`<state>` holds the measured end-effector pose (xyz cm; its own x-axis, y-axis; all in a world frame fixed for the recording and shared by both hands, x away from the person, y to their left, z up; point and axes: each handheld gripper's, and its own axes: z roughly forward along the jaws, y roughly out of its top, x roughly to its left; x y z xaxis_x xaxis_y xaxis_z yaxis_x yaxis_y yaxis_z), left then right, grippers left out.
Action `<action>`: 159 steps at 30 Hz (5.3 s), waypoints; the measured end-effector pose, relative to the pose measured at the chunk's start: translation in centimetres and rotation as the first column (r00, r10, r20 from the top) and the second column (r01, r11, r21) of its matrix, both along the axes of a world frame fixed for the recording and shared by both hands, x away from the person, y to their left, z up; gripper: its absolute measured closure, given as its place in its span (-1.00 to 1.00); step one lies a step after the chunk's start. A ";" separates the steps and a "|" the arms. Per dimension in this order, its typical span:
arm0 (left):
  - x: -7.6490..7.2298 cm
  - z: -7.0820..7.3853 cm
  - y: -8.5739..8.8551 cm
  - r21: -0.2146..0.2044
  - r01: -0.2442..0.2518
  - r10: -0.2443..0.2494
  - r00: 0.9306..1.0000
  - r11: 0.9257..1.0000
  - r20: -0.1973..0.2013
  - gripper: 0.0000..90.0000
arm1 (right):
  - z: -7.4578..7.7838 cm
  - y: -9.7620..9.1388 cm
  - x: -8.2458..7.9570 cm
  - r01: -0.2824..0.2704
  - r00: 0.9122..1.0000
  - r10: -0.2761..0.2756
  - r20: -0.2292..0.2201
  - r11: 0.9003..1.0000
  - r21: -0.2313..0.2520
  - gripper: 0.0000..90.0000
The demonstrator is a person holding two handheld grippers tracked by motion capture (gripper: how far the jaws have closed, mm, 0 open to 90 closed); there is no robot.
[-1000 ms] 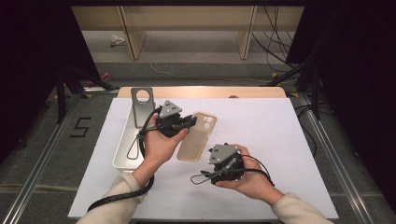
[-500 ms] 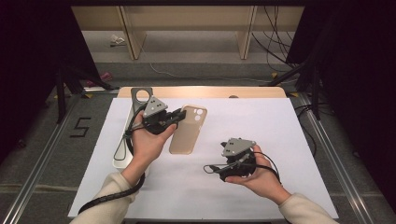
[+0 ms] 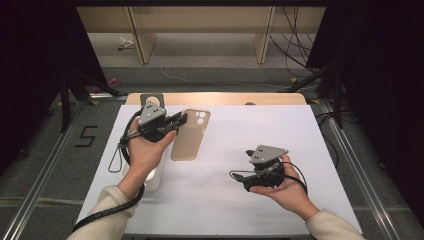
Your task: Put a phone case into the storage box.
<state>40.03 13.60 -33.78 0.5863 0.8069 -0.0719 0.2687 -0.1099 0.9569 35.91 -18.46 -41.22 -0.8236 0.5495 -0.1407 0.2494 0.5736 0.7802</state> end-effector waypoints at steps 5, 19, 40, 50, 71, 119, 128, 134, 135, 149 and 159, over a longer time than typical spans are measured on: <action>0.0 0.4 0.6 -0.012 -0.009 0.009 1.000 1.000 0.013 0.82 | 0.1 -0.7 0.0 0.022 1.000 -0.022 -0.004 0.999 0.031 -0.62; -0.1 0.7 1.4 -0.018 -0.017 0.018 0.999 1.000 0.035 0.82 | 0.3 -2.2 0.2 0.070 0.998 -0.069 -0.010 0.995 0.074 -0.62; 0.1 1.4 2.8 -0.030 -0.031 0.032 0.998 0.999 0.055 0.82 | 0.3 -3.3 0.3 0.104 0.995 -0.102 -0.020 0.989 0.106 -0.62; 0.3 1.7 3.5 -0.031 -0.039 0.041 0.997 0.999 0.063 0.82 | 0.3 -3.8 0.3 0.119 0.993 -0.117 -0.023 0.986 0.115 -0.62; 0.8 2.2 5.7 -0.042 -0.077 0.080 0.994 0.996 0.068 0.82 | 0.3 -4.5 0.4 0.140 0.990 -0.137 -0.032 0.982 0.129 -0.62; 1.9 2.5 8.4 -0.016 -0.136 0.137 0.988 0.991 0.072 0.82 | 0.3 -4.7 0.6 0.156 0.988 -0.151 -0.046 0.977 0.145 -0.62; 2.3 2.2 9.1 -0.010 -0.152 0.152 0.986 0.988 0.066 0.82 | 0.3 -4.8 0.7 0.159 0.987 -0.153 -0.051 0.976 0.150 -0.62; 2.4 2.1 9.6 -0.014 -0.167 0.168 0.984 0.986 0.056 0.82 | 0.2 -4.8 0.7 0.159 0.987 -0.153 -0.053 0.976 0.150 -0.62; 2.5 2.0 9.6 -0.015 -0.168 0.168 0.984 0.986 0.056 0.82 | 0.2 -4.8 0.7 0.158 0.987 -0.152 -0.053 0.976 0.151 -0.62; 3.0 1.6 10.7 -0.006 -0.194 0.194 0.980 0.981 0.052 0.82 | 0.2 -4.8 0.7 0.160 0.987 -0.153 -0.057 0.976 0.150 -0.62; 3.5 1.1 11.0 -0.008 -0.204 0.204 0.978 0.979 0.047 0.82 | 0.2 -4.8 0.7 0.162 0.986 -0.155 -0.056 0.975 0.151 -0.62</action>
